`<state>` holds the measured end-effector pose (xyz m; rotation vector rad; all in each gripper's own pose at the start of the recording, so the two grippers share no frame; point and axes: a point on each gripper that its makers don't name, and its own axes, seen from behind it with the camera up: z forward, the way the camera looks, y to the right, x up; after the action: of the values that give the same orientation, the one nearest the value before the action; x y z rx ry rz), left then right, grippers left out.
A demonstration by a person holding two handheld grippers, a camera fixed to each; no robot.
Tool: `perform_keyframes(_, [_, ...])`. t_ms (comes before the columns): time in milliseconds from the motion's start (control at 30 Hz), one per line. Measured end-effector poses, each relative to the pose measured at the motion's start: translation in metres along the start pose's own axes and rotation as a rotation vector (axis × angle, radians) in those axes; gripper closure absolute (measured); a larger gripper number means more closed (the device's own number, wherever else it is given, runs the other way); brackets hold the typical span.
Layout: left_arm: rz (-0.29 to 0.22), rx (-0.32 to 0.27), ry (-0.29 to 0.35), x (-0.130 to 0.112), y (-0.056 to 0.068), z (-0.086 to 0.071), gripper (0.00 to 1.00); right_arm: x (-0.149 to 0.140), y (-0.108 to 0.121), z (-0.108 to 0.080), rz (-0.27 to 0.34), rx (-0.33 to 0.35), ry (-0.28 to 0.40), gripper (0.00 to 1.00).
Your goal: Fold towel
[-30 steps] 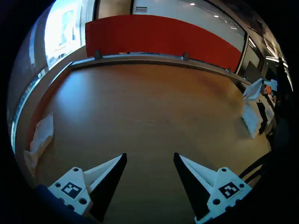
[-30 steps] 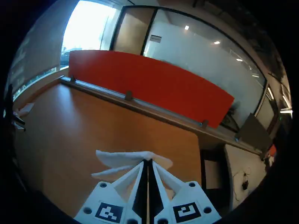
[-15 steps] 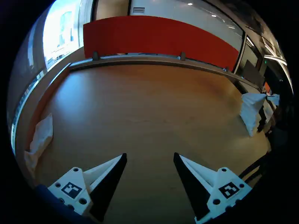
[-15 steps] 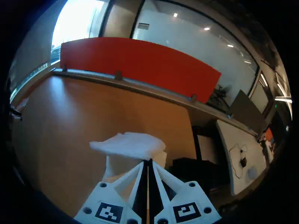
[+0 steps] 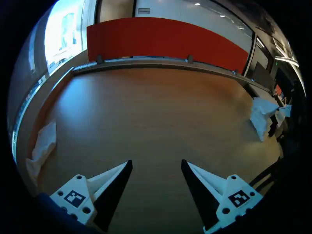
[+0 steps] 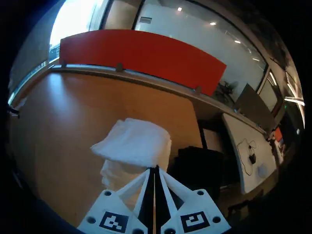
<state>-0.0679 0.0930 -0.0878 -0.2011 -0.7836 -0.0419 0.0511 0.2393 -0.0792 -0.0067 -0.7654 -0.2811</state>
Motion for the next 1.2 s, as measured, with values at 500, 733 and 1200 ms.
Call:
perform_keyframes(500, [0.008,-0.001,-0.009,-0.005,0.003,-0.002,0.07,-0.057,0.012,0.035,0.041,-0.016,-0.122,0.98])
perform_keyframes(733, [0.01,0.005,-0.012,-0.007,0.001,-0.003,0.07,-0.075,0.016,0.048,0.061,-0.018,-0.17,0.98])
perform_keyframes(1200, [0.004,0.016,-0.018,-0.011,-0.002,-0.006,0.08,-0.095,0.013,0.062,0.078,-0.025,-0.223,0.98])
